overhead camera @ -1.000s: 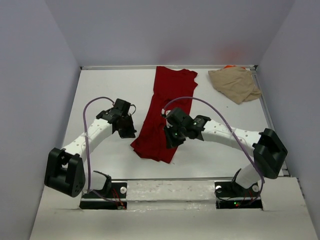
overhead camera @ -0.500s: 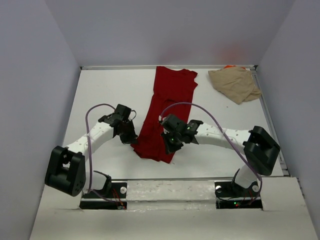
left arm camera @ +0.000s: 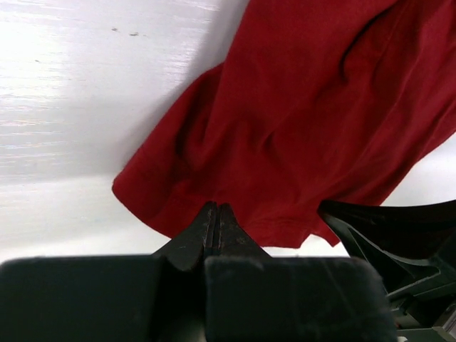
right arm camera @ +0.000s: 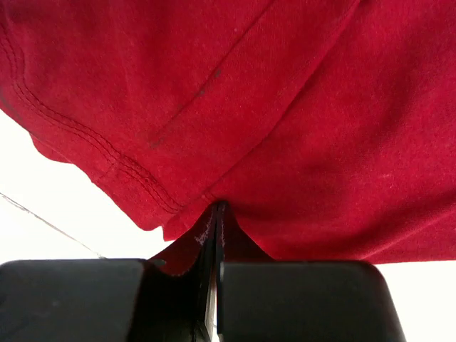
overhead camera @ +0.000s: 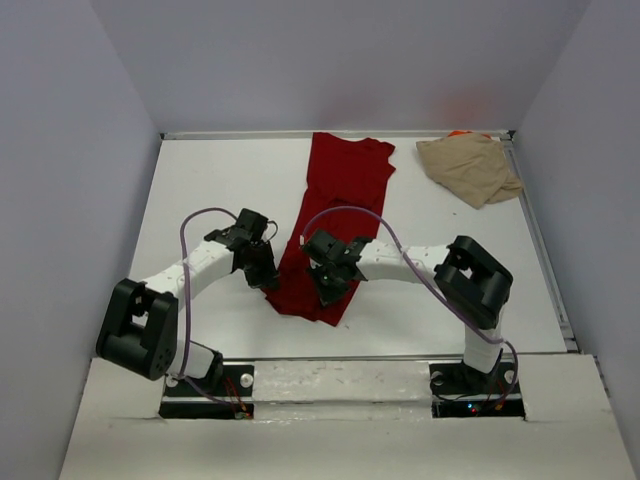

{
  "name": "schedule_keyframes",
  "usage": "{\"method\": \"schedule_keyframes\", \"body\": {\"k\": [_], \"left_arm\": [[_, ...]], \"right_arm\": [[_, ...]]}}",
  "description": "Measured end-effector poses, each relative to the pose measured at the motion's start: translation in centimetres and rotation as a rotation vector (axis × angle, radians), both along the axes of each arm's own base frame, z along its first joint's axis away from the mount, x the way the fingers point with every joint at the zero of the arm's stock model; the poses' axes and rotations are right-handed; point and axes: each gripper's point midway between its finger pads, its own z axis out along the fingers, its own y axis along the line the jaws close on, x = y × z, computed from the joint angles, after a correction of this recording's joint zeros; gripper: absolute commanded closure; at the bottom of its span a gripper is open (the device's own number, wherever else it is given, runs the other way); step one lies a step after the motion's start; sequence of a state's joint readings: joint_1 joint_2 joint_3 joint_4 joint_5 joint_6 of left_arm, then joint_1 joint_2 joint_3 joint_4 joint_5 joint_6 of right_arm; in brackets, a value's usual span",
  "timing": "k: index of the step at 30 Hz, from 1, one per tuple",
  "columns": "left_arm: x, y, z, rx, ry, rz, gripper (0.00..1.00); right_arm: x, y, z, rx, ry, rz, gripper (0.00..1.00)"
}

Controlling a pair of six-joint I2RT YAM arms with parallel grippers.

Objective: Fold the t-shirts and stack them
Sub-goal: Fold the tshirt

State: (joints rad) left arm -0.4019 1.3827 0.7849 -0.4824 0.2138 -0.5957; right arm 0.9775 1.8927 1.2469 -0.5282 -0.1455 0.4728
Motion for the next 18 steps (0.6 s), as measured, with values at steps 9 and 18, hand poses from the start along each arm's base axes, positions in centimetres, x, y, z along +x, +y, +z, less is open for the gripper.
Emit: {"method": "schedule_keyframes", "body": {"k": [9,18], "left_arm": [[-2.6,-0.3,-1.6,-0.015,0.071,-0.028,1.0],[-6.4,-0.4,-2.6,-0.01,0.143,-0.047,1.0]], "right_arm": [[0.1,0.4,1.2,0.031,-0.008,-0.024,1.0],[0.5,1.3,7.7,0.178,-0.081,-0.049,1.0]]}}
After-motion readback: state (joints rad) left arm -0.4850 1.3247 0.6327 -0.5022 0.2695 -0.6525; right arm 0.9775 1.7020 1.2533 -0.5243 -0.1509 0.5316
